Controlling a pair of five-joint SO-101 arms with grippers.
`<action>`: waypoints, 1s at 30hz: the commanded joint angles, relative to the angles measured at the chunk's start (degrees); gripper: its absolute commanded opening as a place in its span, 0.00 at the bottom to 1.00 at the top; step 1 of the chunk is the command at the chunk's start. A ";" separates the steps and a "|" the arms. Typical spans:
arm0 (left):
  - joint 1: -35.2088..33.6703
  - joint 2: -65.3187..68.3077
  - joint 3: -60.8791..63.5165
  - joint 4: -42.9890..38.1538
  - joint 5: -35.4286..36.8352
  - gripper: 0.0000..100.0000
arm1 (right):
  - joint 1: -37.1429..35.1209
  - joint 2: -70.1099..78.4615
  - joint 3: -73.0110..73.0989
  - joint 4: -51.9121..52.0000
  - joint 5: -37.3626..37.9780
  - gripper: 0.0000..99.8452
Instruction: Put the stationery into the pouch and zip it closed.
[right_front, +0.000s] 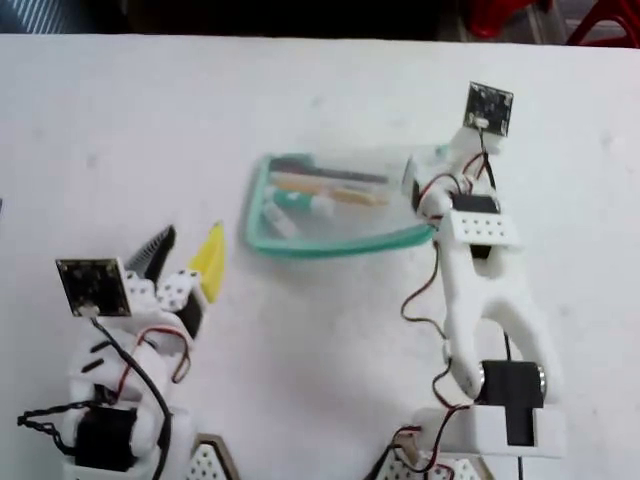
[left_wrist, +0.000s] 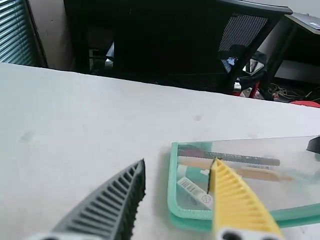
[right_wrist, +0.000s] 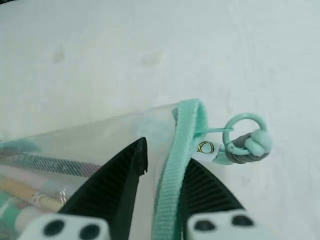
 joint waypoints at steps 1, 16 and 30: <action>0.75 0.13 -0.44 -1.67 0.18 0.22 | 1.27 -0.40 0.09 -1.19 1.41 0.02; 0.84 0.13 -0.44 -1.58 0.09 0.22 | 6.37 15.16 -12.66 1.27 14.86 0.02; 0.84 0.13 -0.44 -1.49 0.26 0.22 | 6.64 17.98 -24.09 22.73 22.33 0.39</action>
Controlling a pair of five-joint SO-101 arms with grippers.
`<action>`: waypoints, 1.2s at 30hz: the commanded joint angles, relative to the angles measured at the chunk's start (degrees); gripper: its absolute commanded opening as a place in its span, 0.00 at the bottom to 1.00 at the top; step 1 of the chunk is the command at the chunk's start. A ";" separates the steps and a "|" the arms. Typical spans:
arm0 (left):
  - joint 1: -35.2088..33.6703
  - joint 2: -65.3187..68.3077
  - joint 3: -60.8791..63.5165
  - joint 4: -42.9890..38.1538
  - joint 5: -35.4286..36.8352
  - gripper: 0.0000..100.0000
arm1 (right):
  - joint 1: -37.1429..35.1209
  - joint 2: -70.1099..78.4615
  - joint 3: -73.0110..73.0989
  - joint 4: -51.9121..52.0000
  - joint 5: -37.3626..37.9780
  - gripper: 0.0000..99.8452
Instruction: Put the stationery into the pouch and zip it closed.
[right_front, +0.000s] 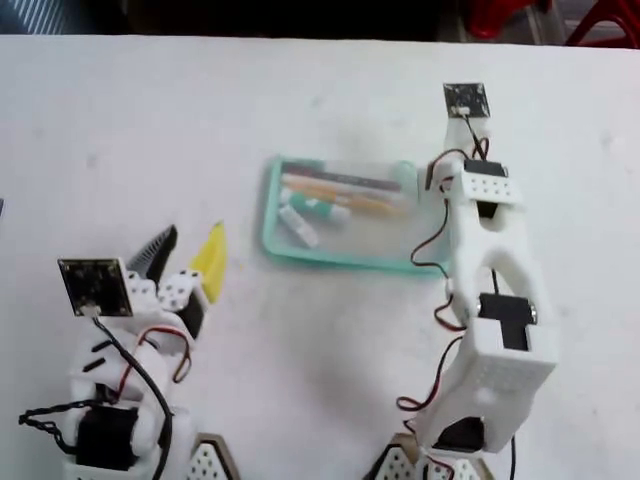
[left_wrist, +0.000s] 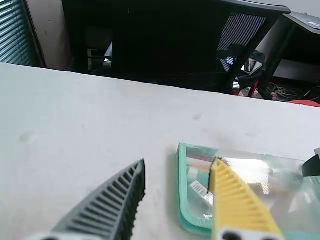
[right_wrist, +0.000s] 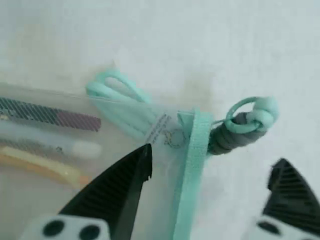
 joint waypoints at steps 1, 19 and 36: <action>0.57 0.13 -0.44 -1.49 0.26 0.22 | 0.75 -5.67 -1.58 6.20 1.14 0.37; 0.57 0.13 -0.44 -1.58 0.26 0.22 | -22.37 -1.71 -6.86 -23.43 -2.81 0.02; 0.57 0.13 -0.44 -1.58 0.26 0.22 | -23.87 35.30 -60.04 21.67 -3.96 0.02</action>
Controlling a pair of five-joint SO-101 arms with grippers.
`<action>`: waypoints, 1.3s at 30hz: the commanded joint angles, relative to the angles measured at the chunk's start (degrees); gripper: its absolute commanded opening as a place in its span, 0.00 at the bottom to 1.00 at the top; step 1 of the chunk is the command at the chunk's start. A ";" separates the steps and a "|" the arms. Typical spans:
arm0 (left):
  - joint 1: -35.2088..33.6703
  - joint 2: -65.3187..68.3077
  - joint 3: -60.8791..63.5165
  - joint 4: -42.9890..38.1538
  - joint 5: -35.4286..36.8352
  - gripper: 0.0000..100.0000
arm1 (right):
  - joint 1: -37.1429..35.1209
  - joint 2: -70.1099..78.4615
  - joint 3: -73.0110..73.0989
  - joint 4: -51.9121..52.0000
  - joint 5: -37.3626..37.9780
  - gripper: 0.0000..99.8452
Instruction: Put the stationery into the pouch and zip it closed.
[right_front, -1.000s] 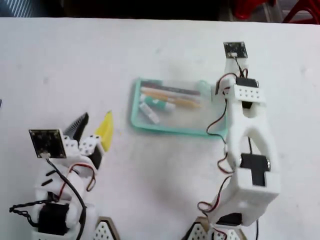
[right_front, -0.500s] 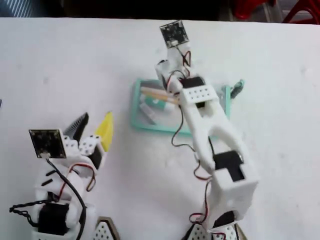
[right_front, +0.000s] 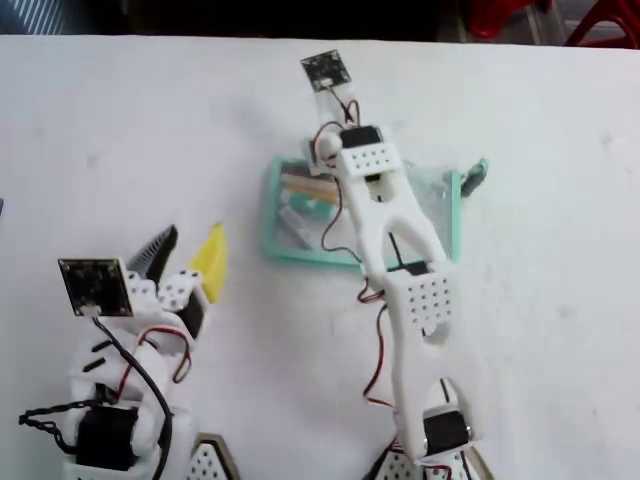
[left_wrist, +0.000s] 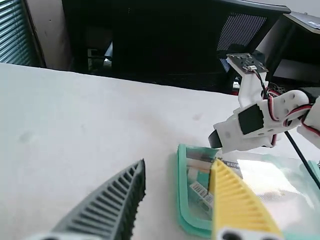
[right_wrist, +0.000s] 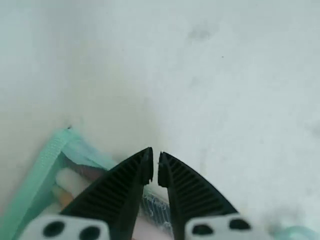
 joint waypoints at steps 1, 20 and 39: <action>0.57 0.13 -0.44 -1.58 0.26 0.22 | -1.80 2.68 -11.52 13.14 -2.20 0.02; 1.80 0.22 -0.44 -1.41 -0.62 0.22 | 0.22 -4.26 -48.35 41.45 -6.33 0.02; 3.12 0.48 -16.44 5.45 -14.95 0.02 | 13.85 -60.00 -3.96 41.36 -6.51 0.02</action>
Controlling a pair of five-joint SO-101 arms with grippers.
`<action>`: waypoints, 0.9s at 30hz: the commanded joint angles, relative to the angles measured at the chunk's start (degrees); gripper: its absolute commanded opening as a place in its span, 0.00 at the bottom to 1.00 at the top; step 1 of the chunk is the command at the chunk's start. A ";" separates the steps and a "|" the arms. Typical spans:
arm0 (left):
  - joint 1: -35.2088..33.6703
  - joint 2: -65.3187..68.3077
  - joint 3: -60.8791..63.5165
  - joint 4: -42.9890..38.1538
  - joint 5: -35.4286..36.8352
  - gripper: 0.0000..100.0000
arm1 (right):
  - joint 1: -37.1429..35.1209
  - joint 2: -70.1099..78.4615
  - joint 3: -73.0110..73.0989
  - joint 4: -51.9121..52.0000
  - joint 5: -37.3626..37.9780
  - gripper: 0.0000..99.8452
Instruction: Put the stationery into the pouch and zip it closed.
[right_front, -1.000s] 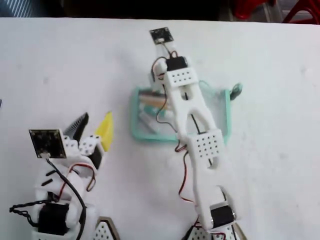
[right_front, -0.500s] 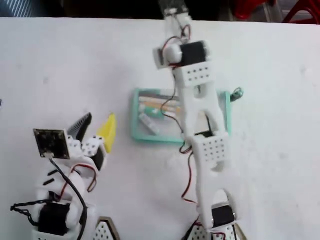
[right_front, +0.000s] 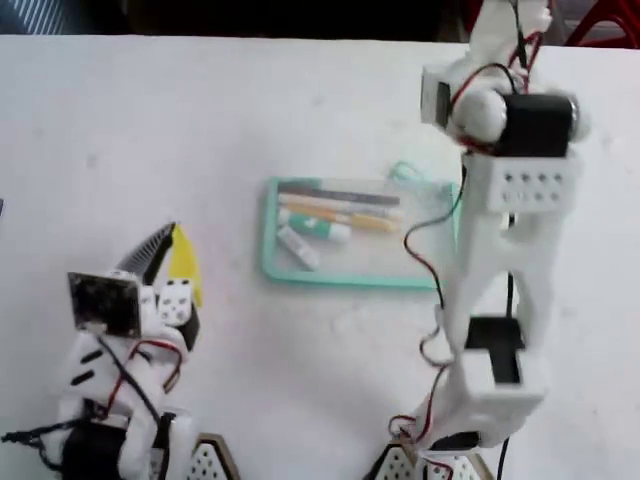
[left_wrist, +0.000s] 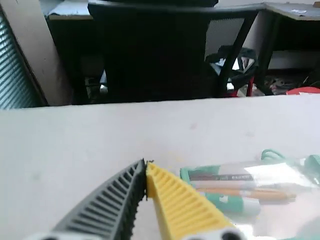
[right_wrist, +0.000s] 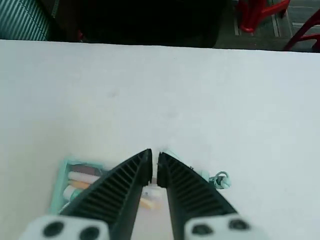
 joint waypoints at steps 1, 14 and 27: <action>1.45 1.10 -8.35 0.44 -6.33 0.02 | -1.98 -15.69 6.77 1.10 -0.09 0.02; -3.30 28.79 -53.98 13.98 -11.34 0.02 | -9.19 -50.42 12.13 1.10 4.40 0.02; -3.47 23.08 -61.27 30.51 -14.86 0.02 | -9.19 -79.87 36.13 1.19 8.44 0.02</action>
